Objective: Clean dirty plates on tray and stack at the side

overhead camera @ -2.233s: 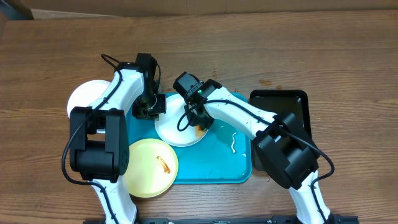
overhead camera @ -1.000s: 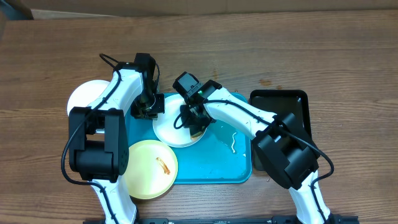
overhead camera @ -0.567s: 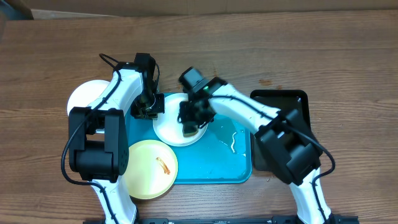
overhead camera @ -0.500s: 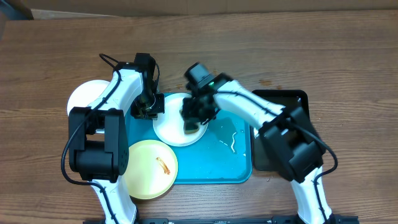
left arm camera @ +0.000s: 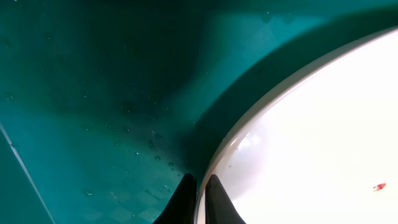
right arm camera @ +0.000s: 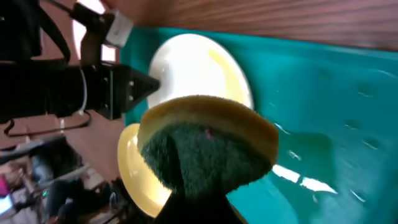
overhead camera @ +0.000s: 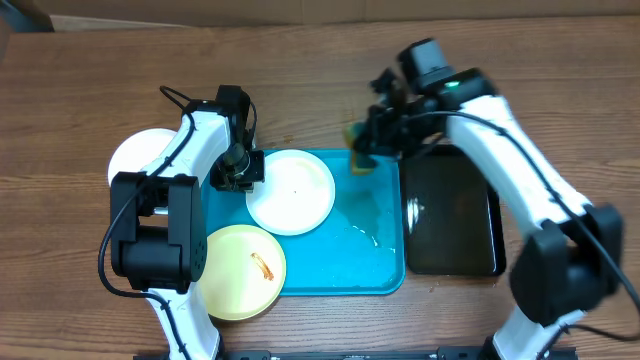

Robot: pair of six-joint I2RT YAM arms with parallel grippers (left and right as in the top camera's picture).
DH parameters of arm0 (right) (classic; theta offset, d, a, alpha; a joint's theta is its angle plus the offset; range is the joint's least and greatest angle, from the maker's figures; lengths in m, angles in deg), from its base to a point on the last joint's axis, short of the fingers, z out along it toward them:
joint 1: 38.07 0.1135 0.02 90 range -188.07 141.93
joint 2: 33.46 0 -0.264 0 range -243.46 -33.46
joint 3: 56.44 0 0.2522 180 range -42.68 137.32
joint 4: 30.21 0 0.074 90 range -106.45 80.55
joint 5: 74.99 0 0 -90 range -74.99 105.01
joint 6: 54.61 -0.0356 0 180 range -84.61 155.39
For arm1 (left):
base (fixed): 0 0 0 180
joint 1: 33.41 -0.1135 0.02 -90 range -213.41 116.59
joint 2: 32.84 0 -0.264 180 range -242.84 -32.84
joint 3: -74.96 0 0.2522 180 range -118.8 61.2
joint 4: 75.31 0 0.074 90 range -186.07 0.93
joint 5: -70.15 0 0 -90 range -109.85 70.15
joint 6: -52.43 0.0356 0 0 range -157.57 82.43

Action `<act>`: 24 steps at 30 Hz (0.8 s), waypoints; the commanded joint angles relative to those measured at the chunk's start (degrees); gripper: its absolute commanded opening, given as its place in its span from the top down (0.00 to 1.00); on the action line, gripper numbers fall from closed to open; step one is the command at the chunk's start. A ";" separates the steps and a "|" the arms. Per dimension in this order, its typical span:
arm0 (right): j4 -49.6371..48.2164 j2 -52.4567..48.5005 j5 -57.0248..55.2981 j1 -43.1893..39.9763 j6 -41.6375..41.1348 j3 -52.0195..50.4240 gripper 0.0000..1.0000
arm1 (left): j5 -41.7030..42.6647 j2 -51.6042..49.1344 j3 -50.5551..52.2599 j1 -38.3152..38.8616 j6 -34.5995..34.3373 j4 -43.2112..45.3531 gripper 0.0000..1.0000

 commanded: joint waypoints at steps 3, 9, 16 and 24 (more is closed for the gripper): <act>4.48 2.47 -2.34 -2.84 4.94 0.22 0.96 | -3.34 0.26 -0.15 -0.63 -2.10 1.18 0.96; -4.09 2.10 9.57 2.51 4.85 -3.91 0.96 | -3.10 0.26 -0.15 -0.63 -2.12 1.99 0.96; -29.59 1.25 22.88 5.81 -8.20 -17.70 0.96 | -3.13 0.26 -0.15 -0.72 -1.86 1.77 0.96; -61.00 -0.68 27.15 5.88 -24.13 -32.61 0.96 | -2.75 0.26 -0.15 -0.72 -1.86 1.97 0.96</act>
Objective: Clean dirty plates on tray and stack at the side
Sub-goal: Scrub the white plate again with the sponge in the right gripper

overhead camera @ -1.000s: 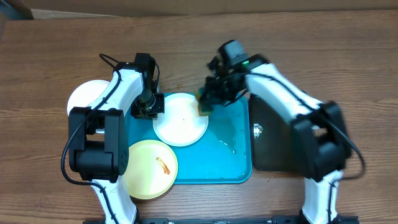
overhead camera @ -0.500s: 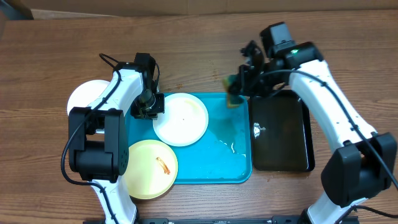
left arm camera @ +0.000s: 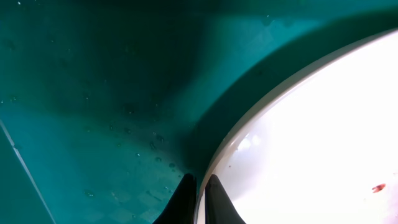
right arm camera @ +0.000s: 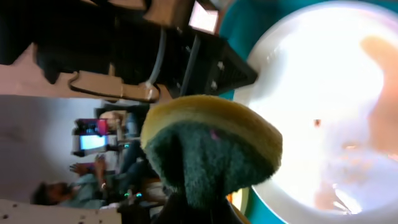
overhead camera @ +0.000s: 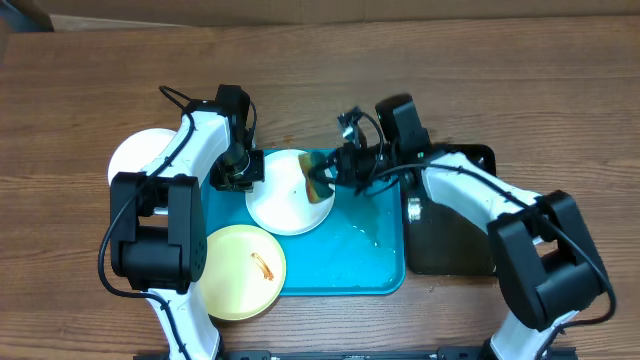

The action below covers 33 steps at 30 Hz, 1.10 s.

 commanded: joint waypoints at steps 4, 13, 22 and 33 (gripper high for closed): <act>-9.35 -4.59 3.13 0.42 -10.64 -3.43 0.96 | -2.64 0.22 -0.15 -0.70 -1.88 1.68 0.96; -23.02 -12.74 -1.49 4.81 -20.41 -3.41 0.96 | -2.62 0.22 -0.15 -0.68 -1.88 1.66 0.96; -24.52 -12.85 -12.15 9.64 -22.05 -3.39 0.96 | -2.62 0.22 -0.13 -0.68 -1.88 1.38 0.96; -25.81 -12.85 -20.96 12.59 -20.11 -3.39 0.96 | -2.60 0.22 -0.13 -0.68 -1.88 1.22 0.96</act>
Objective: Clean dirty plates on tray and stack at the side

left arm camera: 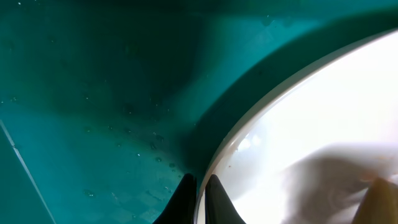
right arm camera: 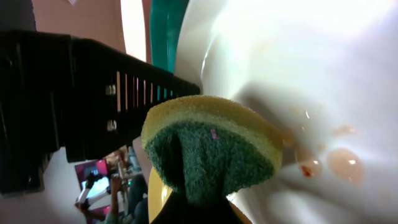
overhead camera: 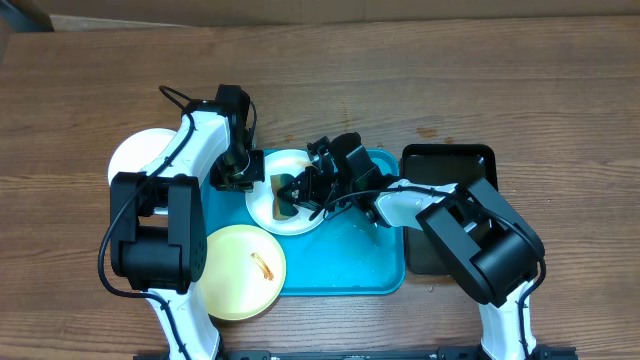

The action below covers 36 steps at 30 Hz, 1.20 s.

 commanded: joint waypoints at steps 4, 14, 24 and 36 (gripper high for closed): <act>1.79 0.20 -8.04 1.73 4.39 0.09 0.96 | -2.60 0.22 -0.13 -0.68 -1.88 1.27 0.96; 11.19 0.22 -14.14 3.06 9.46 2.40 0.96 | -2.62 0.22 -0.13 -0.68 -1.90 1.09 0.96; 37.97 0.22 -25.79 3.02 22.97 17.68 0.96 | -2.62 0.22 -0.13 -0.68 -1.88 0.81 0.96; 48.74 5.81 -8.72 -2.38 30.84 29.18 0.96 | -2.67 0.22 -0.13 -0.68 -1.88 0.39 0.96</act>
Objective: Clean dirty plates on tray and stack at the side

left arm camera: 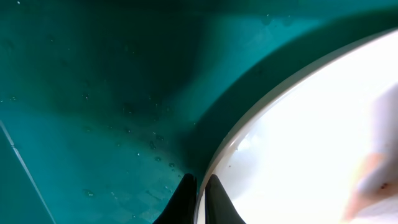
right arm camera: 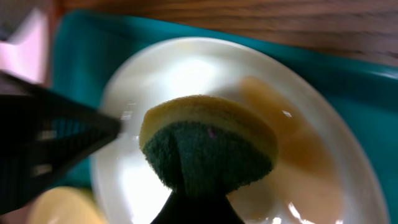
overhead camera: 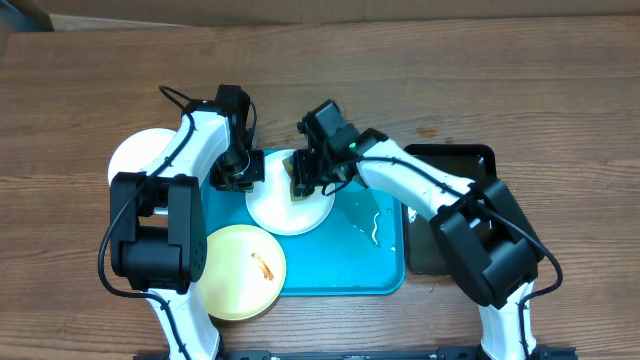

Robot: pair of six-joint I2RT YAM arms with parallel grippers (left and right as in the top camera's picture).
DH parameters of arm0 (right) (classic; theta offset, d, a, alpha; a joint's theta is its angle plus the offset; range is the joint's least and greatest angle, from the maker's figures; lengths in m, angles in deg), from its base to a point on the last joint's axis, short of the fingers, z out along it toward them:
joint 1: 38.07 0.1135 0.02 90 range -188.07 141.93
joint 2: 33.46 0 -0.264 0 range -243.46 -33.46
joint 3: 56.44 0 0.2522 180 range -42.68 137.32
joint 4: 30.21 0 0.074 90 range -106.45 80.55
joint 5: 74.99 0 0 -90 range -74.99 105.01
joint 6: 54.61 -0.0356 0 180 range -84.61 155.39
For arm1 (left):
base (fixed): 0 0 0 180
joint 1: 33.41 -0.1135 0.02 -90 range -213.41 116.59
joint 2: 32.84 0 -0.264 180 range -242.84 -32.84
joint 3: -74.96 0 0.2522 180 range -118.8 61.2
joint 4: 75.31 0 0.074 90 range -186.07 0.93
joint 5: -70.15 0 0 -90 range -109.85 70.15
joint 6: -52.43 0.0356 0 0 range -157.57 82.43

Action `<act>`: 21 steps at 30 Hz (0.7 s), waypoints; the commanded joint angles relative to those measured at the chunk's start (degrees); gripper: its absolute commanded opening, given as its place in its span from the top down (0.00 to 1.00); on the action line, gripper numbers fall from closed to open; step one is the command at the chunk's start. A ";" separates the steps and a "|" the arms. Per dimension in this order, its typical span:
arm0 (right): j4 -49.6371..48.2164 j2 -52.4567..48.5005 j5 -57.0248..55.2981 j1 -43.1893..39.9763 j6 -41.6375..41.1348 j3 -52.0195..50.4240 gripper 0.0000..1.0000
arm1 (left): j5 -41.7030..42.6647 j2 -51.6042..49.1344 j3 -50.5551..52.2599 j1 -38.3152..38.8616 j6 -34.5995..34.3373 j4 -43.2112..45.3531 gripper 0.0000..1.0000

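Observation:
A white plate [overhead camera: 285,208] lies in the teal tray [overhead camera: 360,260] at its upper left. My left gripper [left arm camera: 199,193] is shut on the white plate's [left arm camera: 323,143] left rim, one finger on each side. My right gripper [right arm camera: 198,208] is shut on a yellow and green sponge [right arm camera: 208,149], which is over the white plate [right arm camera: 186,81] at its upper part; brownish wet smears show on the plate to the right of the sponge. The sponge [overhead camera: 303,172] sits at the plate's top edge. A yellow plate [overhead camera: 243,270] with an orange smear overlaps the tray's lower left corner.
Another white plate [overhead camera: 135,155] lies on the wooden table left of the tray, partly under my left arm. A black tray [overhead camera: 450,215] stands right of the teal tray. Water streaks [overhead camera: 375,228] lie on the teal tray's right half.
My right gripper has swung with the sponge from the plate's left centre to its upper edge, its arm now reaching in from the upper right. The left gripper still pinches the rim.
The right gripper first held the sponge over the tray's upper right corner while the left pinched the white plate's rim. Then the sponge was at the plate's right edge, then at its centre, now at its top. A red speck seen earlier on the plate no longer shows.

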 commanded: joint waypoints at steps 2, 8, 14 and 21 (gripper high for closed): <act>0.92 8.81 11.56 -4.57 2.97 4.76 0.96 | -2.71 0.22 -0.13 -0.68 -1.88 0.46 0.96; 12.52 19.10 11.52 -13.99 4.90 4.74 0.96 | -2.73 0.24 -0.28 -0.68 -1.88 0.59 0.96; 25.97 22.71 12.04 -22.32 8.39 4.72 0.96 | -2.91 0.24 -0.48 -0.55 -1.88 0.61 0.96; 10.38 21.68 24.81 -18.25 3.91 -1.70 0.96 | -2.93 0.24 -0.48 -0.57 -1.88 0.83 0.96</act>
